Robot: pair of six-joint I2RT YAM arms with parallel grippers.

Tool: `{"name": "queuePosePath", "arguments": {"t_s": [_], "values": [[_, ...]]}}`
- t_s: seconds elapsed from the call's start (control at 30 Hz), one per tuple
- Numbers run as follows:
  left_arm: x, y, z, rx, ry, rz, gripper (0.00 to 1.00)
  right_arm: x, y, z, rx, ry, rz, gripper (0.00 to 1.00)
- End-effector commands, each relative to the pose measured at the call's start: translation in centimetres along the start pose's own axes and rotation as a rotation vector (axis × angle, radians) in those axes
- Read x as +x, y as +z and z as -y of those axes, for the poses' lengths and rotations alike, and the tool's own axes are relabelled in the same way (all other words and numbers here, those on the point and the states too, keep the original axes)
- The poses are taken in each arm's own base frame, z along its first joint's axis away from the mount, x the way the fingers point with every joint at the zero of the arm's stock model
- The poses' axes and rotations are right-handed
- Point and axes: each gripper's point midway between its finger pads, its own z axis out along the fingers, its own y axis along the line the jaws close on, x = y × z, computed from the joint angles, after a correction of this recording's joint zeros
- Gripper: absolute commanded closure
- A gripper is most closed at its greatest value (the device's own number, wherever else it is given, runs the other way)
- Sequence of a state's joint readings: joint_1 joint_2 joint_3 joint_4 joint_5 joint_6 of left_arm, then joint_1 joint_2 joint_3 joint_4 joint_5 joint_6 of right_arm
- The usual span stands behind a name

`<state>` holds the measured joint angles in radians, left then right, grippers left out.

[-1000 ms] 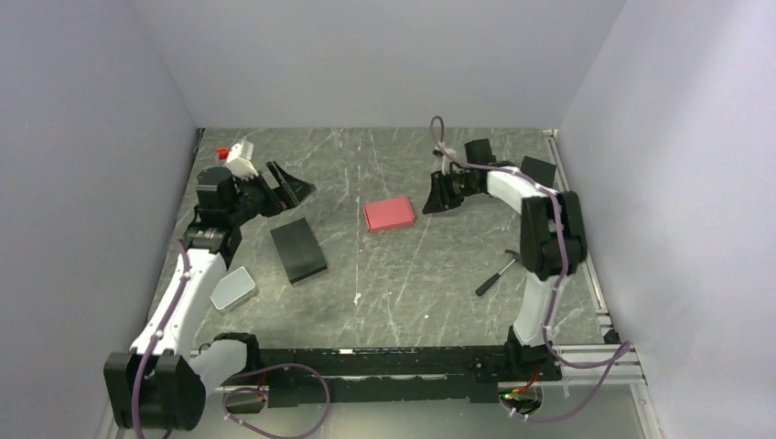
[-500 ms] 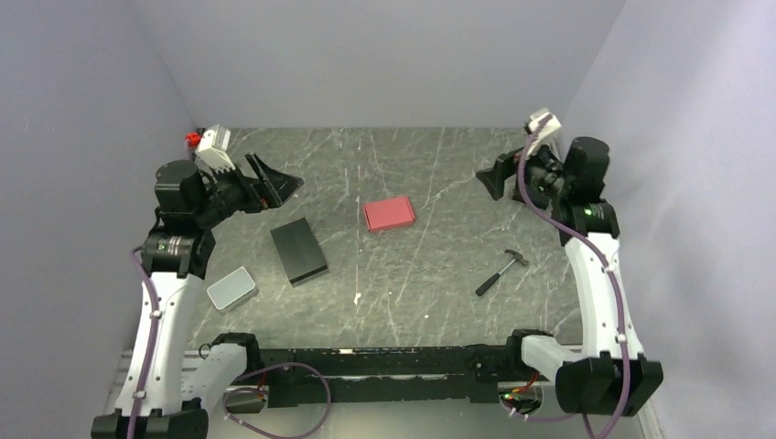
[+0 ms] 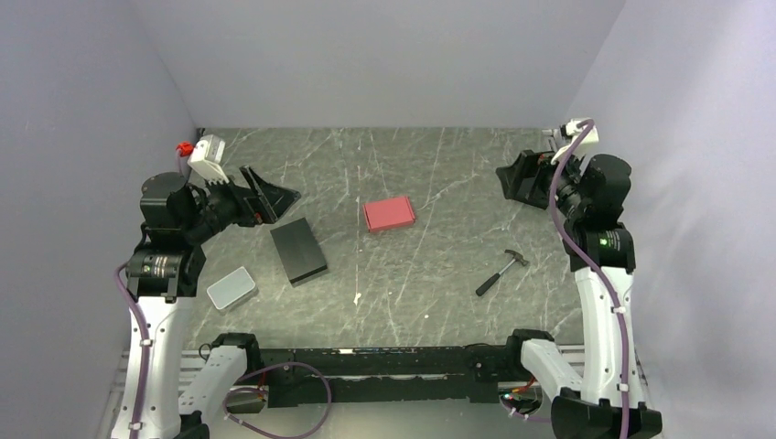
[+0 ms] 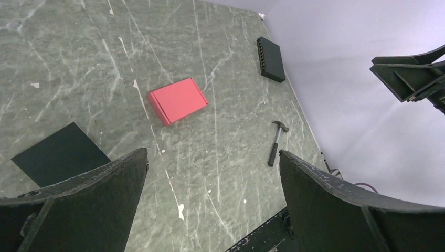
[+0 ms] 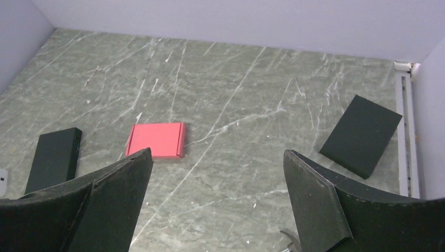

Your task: Fold the paper box

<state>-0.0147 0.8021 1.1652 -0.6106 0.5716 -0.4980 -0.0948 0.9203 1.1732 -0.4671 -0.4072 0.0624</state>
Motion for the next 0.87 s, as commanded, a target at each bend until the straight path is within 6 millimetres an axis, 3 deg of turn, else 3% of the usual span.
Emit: {"name": "queuePosePath", "arguments": {"t_s": [0.0,0.27,0.83], "values": [[-0.2,-0.3,1.2,0.059,-0.008,0.016,0.01,-0.8,-1.7,0.3,0.056,0.013,0.029,0.0],[0.4,0.3,0.1,0.033,-0.012,0.004,0.0,0.0,-3.0,0.2,0.061,0.011,0.031,0.0],[1.3,0.2,-0.8,0.005,-0.001,-0.006,0.01,-0.1,-2.3,0.1,0.013,0.005,0.036,0.0]]}}
